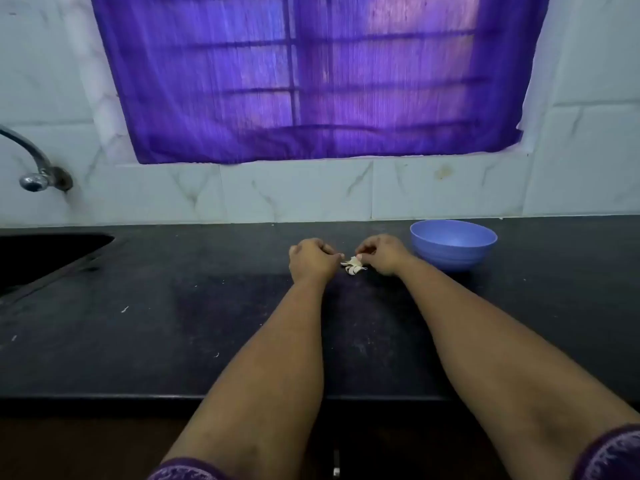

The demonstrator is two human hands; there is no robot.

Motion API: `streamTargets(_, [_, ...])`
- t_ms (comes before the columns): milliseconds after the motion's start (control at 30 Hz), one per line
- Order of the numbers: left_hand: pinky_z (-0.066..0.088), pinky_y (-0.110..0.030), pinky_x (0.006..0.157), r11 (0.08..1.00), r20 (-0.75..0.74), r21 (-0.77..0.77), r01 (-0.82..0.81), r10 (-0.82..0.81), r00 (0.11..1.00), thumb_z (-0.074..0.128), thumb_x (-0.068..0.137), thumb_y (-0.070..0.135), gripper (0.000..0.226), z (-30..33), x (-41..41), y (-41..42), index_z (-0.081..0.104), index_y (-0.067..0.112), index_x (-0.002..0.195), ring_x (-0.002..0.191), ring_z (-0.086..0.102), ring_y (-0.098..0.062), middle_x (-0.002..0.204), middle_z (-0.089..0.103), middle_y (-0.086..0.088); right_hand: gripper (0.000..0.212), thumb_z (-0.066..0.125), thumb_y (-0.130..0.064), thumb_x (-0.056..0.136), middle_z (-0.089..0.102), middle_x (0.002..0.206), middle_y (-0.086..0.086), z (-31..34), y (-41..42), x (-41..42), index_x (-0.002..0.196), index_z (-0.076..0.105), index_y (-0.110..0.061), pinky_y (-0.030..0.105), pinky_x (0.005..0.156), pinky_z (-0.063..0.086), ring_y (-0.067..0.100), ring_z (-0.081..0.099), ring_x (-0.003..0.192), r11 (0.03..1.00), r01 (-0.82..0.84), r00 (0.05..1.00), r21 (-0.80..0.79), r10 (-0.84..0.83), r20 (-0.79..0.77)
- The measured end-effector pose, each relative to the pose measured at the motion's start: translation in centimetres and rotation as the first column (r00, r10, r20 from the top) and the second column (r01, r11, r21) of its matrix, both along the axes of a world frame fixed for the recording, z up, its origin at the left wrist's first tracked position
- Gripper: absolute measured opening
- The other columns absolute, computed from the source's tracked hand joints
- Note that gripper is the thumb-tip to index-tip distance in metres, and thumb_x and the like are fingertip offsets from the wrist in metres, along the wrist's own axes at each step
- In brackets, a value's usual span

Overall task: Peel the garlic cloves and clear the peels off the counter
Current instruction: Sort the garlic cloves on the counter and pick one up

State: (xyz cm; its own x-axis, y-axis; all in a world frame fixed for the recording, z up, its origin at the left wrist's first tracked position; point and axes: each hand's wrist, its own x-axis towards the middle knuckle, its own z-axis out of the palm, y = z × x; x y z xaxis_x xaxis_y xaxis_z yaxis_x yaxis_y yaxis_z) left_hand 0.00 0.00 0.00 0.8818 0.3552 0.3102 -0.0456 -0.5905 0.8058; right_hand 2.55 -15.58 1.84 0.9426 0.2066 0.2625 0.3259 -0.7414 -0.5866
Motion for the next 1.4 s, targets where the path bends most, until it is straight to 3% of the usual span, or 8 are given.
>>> streamTargets(167, [0.04, -0.029, 0.083, 0.999, 0.042, 0.035, -0.041, 0.04, 0.998, 0.071, 0.083, 0.033, 0.017, 0.1, 0.4, -0.6, 0.06, 0.022, 0.075, 0.118, 0.043, -0.02, 0.095, 0.067, -0.001, 0.02, 0.069, -0.017, 0.087, 0.071, 0.106, 0.006, -0.1, 0.7, 0.4, 0.106, 0.072, -0.012, 0.019, 0.082, 0.042, 0.017, 0.063, 0.099, 0.995, -0.018, 1.0, -0.099, 0.019, 0.007])
streamTargets(333, [0.04, -0.029, 0.089, 0.993, 0.057, 0.093, 0.078, -0.084, 0.995, 0.066, 0.087, 0.031, 0.02, 0.4, 0.9, -1.2, 0.066, 0.016, 0.102, 0.121, 0.045, -0.022, 0.111, 0.065, -0.002, 0.013, 0.071, -0.013, 0.085, 0.071, 0.091, 0.005, -0.4, 0.4, 0.9, 0.097, 0.074, -0.011, 0.02, 0.072, 0.041, 0.011, 0.059, 0.08, 0.998, -0.003, 0.999, -0.062, 0.006, 0.053])
streamTargets(467, [0.046, -0.031, 0.093, 0.99, 0.098, 0.047, 0.132, -0.136, 0.986, 0.067, 0.087, 0.034, 0.031, 0.5, 1.3, -1.2, 0.065, 0.015, 0.111, 0.113, 0.056, -0.019, 0.115, 0.066, 0.0, 0.007, 0.071, -0.012, 0.085, 0.069, 0.083, 0.003, -0.1, -0.1, 0.9, 0.091, 0.073, -0.011, 0.018, 0.069, 0.047, 0.011, 0.06, 0.076, 0.968, 0.058, 0.995, 0.244, -0.076, 0.063])
streamTargets(600, [0.052, -0.033, 0.089, 0.964, 0.14, -0.147, 0.22, -0.2, 0.97, 0.074, 0.082, 0.033, 0.035, 0.8, 1.1, -1.7, 0.065, 0.012, 0.109, 0.099, 0.063, -0.015, 0.105, 0.069, -0.001, 0.003, 0.073, -0.011, 0.084, 0.069, 0.073, -0.003, 0.2, -0.3, 0.0, 0.087, 0.071, -0.011, 0.011, 0.058, 0.047, 0.004, 0.062, 0.068, 0.827, 0.039, 0.998, 0.561, -0.007, -0.058])
streamTargets(733, [0.055, -0.03, 0.07, 0.874, 0.16, -0.368, 0.319, -0.278, 0.947, 0.075, 0.082, 0.019, 0.015, 0.8, 0.7, -1.8, 0.064, 0.012, 0.09, 0.077, 0.067, -0.017, 0.084, 0.068, -0.006, 0.003, 0.07, -0.008, 0.086, 0.069, 0.08, 0.005, 0.7, 0.0, -0.7, 0.082, 0.069, -0.008, 0.019, 0.072, 0.054, 0.011, 0.063, 0.074, 0.645, 0.034, 0.989, 0.763, 0.088, -0.117])
streamTargets(933, [0.057, -0.018, 0.072, 0.665, 0.261, -0.611, 0.429, -0.343, 0.902, 0.078, 0.079, 0.013, 0.02, 1.7, -0.5, -2.0, 0.067, 0.0, 0.09, 0.077, 0.068, -0.016, 0.083, 0.07, -0.011, 0.013, 0.068, -0.006, 0.087, 0.069, 0.081, 0.005, 1.3, 0.4, -1.6, 0.098, 0.069, -0.001, 0.014, 0.06, 0.052, 0.009, 0.065, 0.071, 0.612, -0.013, 0.986, 0.791, 0.141, -0.092])
streamTargets(1167, [0.057, -0.017, 0.069, 0.603, 0.273, -0.658, 0.452, -0.368, 0.889, 0.07, 0.085, 0.005, 0.023, 1.9, -1.2, -2.0, 0.064, -0.01, 0.1, 0.07, 0.066, -0.014, 0.081, 0.067, -0.012, 0.006, 0.066, -0.003, 0.088, 0.071, 0.087, 0.006, 1.7, 0.6, -1.8, 0.093, 0.069, -0.003, 0.017, 0.072, 0.055, 0.012, 0.066, 0.082, 0.541, -0.013, 0.966, 0.841, 0.225, -0.129])
streamTargets(1400, [0.055, -0.014, 0.064, 0.621, 0.242, -0.644, 0.447, -0.388, 0.889, 0.065, 0.088, 0.001, 0.015, 2.2, -1.2, -1.8, 0.066, -0.008, 0.099, 0.06, 0.066, -0.006, 0.078, 0.068, -0.009, 0.01, 0.065, -0.005, 0.088, 0.069, 0.084, 0.01, 2.0, 0.2, -2.1, 0.097, 0.067, 0.0, 0.016, 0.062, 0.054, 0.011, 0.064, 0.072, 0.493, 0.029, 0.945, 0.87, 0.27, -0.185])
